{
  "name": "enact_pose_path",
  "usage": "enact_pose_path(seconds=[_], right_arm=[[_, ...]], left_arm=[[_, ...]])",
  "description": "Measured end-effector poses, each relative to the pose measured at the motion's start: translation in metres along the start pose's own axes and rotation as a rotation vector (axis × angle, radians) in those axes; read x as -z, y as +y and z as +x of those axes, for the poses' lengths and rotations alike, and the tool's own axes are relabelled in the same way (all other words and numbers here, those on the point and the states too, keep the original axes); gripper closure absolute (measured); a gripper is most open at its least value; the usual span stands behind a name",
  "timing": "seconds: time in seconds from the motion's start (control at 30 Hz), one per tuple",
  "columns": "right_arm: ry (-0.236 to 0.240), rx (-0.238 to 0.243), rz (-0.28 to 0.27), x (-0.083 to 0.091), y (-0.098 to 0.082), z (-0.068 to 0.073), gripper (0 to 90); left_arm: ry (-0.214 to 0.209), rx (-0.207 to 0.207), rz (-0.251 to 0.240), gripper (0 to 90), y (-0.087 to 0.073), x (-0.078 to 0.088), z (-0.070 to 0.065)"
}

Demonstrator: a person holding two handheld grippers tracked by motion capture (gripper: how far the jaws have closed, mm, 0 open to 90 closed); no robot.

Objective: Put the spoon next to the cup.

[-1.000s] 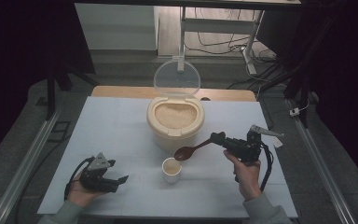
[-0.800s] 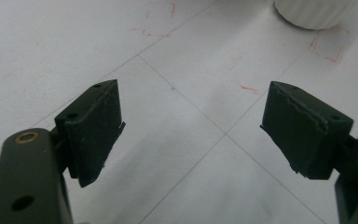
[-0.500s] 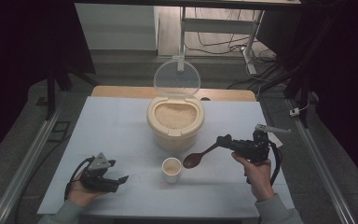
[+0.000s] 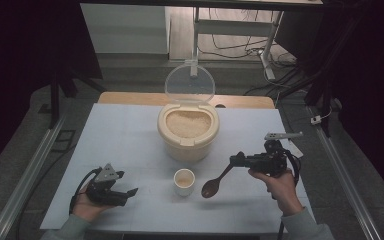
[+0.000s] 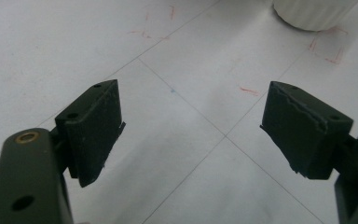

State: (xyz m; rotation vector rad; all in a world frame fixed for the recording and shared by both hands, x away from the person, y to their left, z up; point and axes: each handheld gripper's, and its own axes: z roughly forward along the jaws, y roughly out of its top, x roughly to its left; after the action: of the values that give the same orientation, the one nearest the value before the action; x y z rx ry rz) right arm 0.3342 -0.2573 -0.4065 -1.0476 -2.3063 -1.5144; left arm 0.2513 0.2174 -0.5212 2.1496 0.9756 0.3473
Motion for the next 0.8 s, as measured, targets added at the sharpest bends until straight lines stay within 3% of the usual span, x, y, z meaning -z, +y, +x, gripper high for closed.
enact_pose_path(seconds=[0.27,0.57,0.8], right_arm=[[-0.002,0.032,0.152,-0.018,0.000,0.000,82.9],[0.006,0.040,0.231,-0.039,-0.001,-0.001,82.8],[0.005,0.052,0.255,-0.055,0.001,-0.001,82.8]], left_arm=[[0.001,-0.001,0.004,19.7,0.000,-0.001,0.000],[0.000,-0.002,0.006,19.8,0.000,-0.001,0.000],[-0.001,-0.005,0.010,19.7,0.001,-0.002,0.001]])
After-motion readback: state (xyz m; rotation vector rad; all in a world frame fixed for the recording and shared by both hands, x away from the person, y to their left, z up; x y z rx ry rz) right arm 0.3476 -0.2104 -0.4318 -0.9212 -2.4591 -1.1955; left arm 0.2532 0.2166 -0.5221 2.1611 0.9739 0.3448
